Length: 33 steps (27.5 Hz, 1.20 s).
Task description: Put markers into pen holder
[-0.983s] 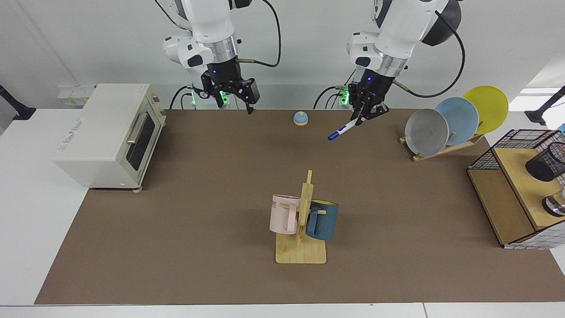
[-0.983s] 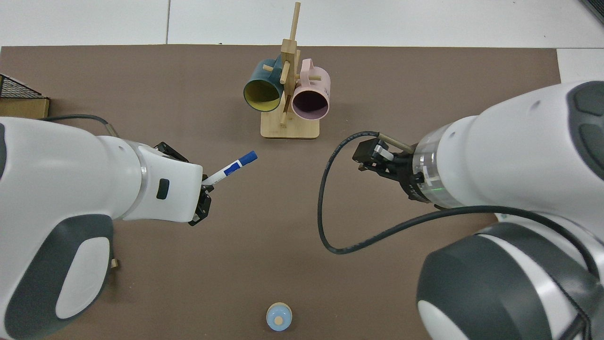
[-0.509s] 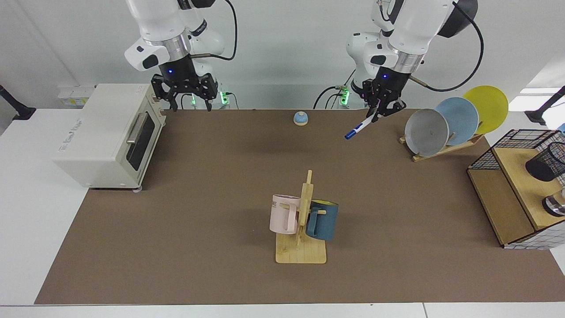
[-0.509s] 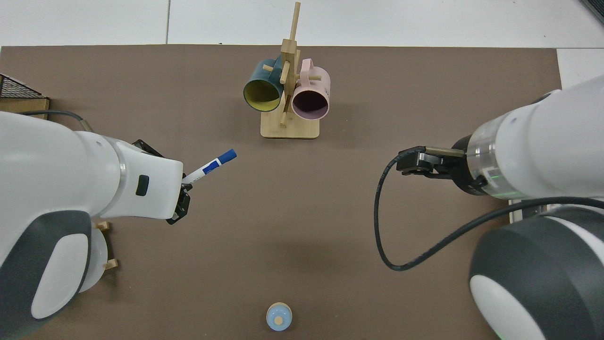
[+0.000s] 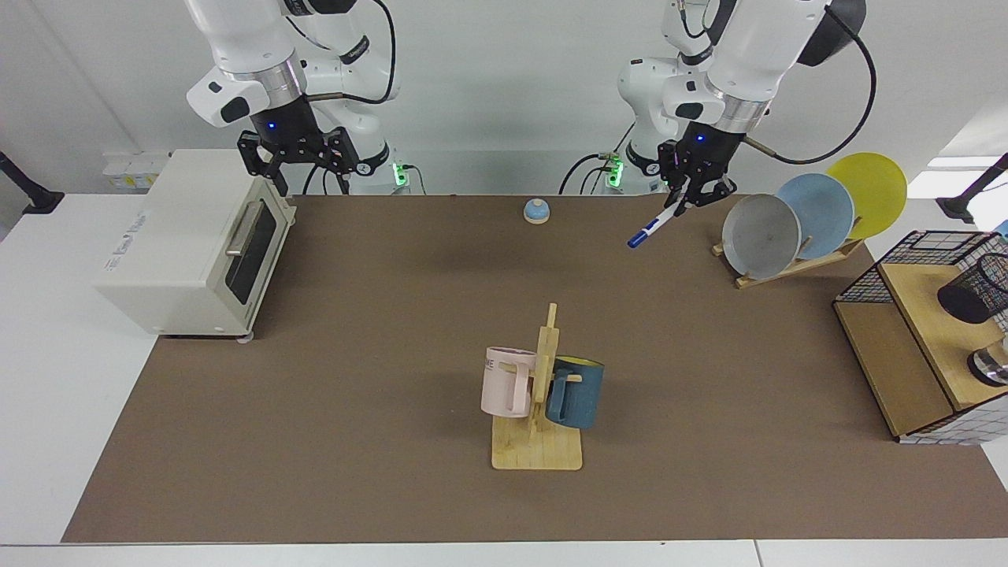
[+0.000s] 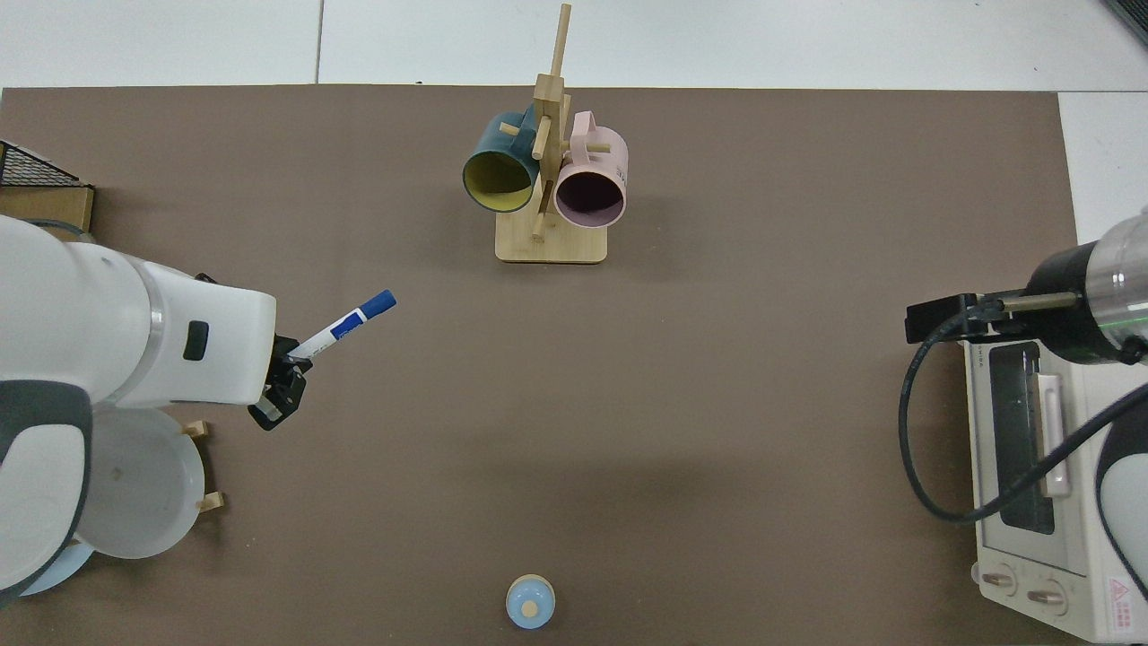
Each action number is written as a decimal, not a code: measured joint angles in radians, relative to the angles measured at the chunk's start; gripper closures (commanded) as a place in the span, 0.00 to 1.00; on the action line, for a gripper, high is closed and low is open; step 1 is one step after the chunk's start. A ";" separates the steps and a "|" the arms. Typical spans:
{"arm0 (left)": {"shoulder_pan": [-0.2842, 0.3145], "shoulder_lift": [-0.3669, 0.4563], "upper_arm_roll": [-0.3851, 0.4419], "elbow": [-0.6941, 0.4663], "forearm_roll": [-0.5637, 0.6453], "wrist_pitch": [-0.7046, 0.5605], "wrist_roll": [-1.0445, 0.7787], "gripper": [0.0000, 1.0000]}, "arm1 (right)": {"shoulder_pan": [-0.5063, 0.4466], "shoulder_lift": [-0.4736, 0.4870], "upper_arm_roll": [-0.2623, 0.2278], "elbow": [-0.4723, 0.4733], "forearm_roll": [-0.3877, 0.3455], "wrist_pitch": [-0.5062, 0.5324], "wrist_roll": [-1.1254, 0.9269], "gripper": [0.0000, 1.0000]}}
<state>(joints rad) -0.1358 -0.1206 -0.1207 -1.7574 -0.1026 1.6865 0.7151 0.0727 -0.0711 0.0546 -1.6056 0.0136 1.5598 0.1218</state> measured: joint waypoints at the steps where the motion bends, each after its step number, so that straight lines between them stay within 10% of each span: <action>1: 0.000 0.000 0.001 0.000 0.000 -0.002 0.000 1.00 | 0.000 0.000 0.000 0.000 -0.003 0.000 0.000 0.00; 33: 0.028 -0.011 0.007 0.001 0.001 -0.060 0.001 1.00 | 0.001 -0.006 0.004 -0.009 -0.015 -0.042 0.092 0.00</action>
<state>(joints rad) -0.1081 -0.1312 -0.1134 -1.7566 -0.1016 1.6260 0.7156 0.0737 -0.0773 0.0583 -1.6147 -0.0018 1.5176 0.2139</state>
